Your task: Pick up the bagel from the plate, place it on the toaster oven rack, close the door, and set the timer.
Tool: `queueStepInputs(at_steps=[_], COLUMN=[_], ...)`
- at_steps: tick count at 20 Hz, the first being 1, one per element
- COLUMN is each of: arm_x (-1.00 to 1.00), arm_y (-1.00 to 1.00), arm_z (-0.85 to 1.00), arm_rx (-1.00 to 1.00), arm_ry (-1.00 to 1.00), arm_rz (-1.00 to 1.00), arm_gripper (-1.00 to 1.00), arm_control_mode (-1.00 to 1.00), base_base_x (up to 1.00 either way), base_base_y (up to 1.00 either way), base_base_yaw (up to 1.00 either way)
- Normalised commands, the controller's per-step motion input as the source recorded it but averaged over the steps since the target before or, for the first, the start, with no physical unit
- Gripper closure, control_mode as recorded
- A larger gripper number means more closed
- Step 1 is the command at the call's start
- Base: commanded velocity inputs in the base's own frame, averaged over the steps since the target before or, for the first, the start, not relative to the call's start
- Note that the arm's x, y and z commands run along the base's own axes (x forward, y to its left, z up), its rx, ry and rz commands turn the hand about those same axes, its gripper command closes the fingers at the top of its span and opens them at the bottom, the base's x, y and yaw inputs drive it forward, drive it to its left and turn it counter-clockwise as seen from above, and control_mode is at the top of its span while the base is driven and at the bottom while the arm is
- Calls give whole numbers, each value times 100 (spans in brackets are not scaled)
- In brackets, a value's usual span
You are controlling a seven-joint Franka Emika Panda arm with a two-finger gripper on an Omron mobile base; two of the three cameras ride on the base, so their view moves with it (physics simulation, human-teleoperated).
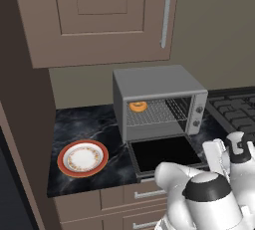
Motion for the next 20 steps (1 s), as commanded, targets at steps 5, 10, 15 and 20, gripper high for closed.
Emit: queueStepInputs(at_steps=[5, 10, 15, 20], arm_x=[57, 50, 40, 68], arm_y=[23, 14, 11, 25], arm_z=[19, 53, 70, 52], arm_rx=[3, 6, 8, 7], arm_ry=[-3, -5, -4, -5], arm_rz=[-8, -4, -3, -2], arm_gripper=[-100, -100, -100, -100], arm_control_mode=[-100, -100, -100, -100], base_base_x=[0, 0, 0, 0], base_base_y=[0, 0, 0, 0], base_base_yaw=[0, 0, 0, 0])
